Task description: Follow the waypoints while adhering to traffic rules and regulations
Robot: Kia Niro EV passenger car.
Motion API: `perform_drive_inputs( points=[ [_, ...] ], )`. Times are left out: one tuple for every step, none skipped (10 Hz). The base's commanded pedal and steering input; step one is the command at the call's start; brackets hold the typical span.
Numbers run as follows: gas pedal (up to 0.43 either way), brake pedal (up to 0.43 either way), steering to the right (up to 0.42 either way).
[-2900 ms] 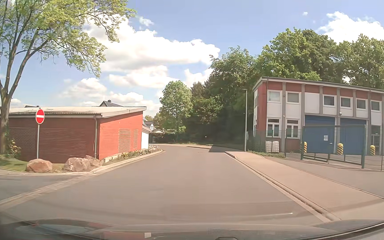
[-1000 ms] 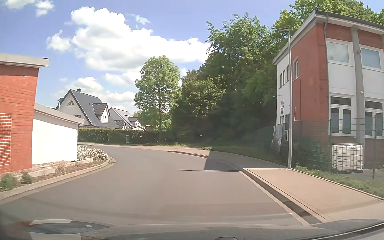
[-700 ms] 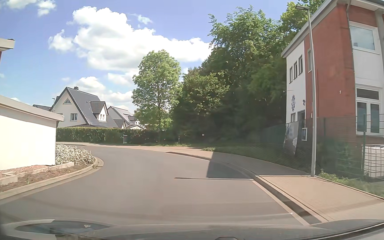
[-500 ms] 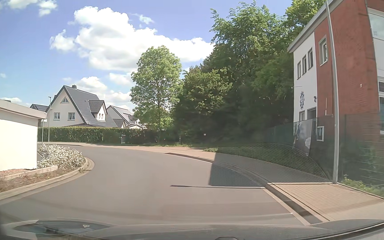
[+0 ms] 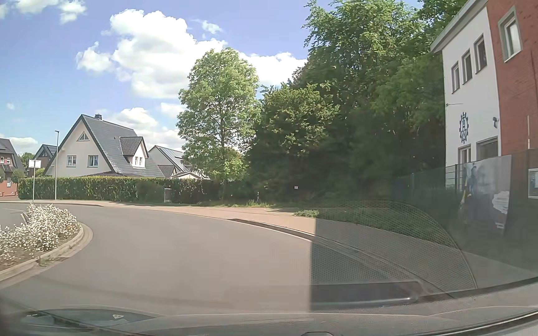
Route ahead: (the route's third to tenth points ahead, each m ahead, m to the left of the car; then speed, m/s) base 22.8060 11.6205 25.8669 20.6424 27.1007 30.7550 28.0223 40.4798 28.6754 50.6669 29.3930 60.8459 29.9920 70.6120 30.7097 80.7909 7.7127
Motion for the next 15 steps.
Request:
perform_drive_inputs(
  points=[
    [0.079,0.0,-0.042],
    [0.079,0.0,-0.052],
    [0.079,0.0,-0.066],
    [0.079,0.0,-0.079],
    [0.079,0.0,-0.098],
    [0.079,0.0,-0.114],
    [0.087,0.0,-0.132],
    [0.098,0.0,-0.151],
    [0.098,0.0,-0.168],
    [0.098,0.0,-0.188],
    [0.098,0.0,-0.202],
    [0.11,0.0,-0.208],
    [0.11,0.0,-0.209],
    [0.11,0.0,-0.21],
    [0.11,0.0,-0.213]
  ],
)
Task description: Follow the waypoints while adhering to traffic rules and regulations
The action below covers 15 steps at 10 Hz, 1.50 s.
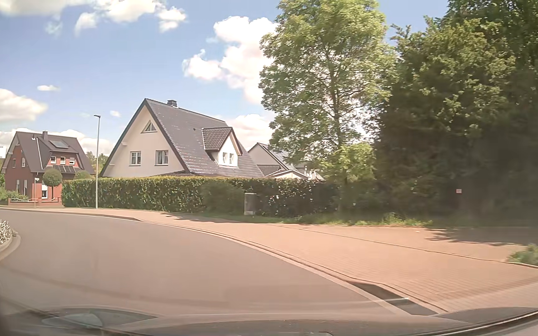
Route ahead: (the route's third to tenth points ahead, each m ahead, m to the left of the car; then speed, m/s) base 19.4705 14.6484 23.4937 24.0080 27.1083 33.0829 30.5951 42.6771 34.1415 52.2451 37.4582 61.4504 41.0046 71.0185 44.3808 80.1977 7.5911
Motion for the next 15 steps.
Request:
perform_drive_inputs(
  points=[
    [0.11,0.0,-0.218],
    [0.11,0.0,-0.221],
    [0.11,0.0,-0.221],
    [0.118,0.0,-0.221],
    [0.138,0.0,-0.221],
    [0.15,0.0,-0.226],
    [0.15,0.0,-0.237],
    [0.15,0.0,-0.255],
    [0.15,0.0,-0.259],
    [0.15,0.0,-0.259],
    [0.15,0.0,-0.259],
    [0.15,0.0,-0.258],
    [0.15,0.0,-0.256],
    [0.15,0.0,-0.254],
    [0.15,0.0,-0.252]
  ],
)
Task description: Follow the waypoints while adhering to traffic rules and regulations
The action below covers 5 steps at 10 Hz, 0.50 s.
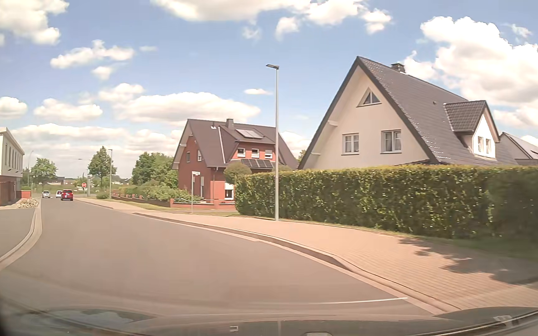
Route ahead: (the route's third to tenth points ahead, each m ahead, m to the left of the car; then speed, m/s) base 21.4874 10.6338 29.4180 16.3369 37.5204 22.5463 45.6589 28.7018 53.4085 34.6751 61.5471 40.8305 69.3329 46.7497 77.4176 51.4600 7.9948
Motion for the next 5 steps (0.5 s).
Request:
perform_drive_inputs(
  points=[
    [0.15,0.0,-0.25],
    [0.15,0.0,-0.248],
    [0.157,0.0,-0.241],
    [0.169,0.0,-0.232],
    [0.169,0.0,-0.221]
  ],
)
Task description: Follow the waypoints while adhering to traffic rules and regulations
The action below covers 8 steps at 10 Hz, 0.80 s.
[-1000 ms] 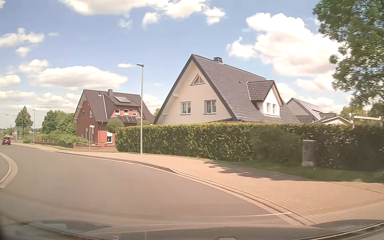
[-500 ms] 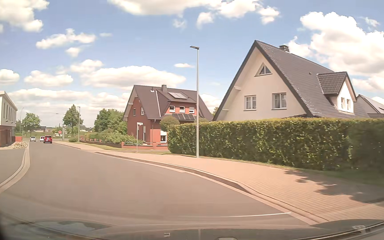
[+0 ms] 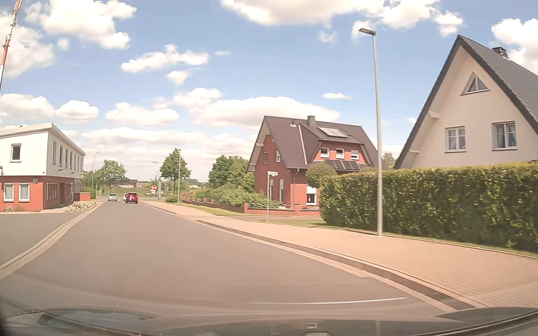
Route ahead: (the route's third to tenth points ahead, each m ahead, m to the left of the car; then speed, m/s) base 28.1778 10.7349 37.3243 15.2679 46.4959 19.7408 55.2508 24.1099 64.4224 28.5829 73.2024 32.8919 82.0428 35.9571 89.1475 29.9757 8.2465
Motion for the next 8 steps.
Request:
perform_drive_inputs(
  points=[
    [0.177,0.0,-0.213],
    [0.189,0.0,-0.203],
    [0.197,0.0,-0.196],
    [0.209,0.0,-0.182],
    [0.209,0.0,-0.172],
    [0.209,0.0,-0.163],
    [0.209,0.0,-0.15],
    [0.209,0.0,-0.136]
  ],
)
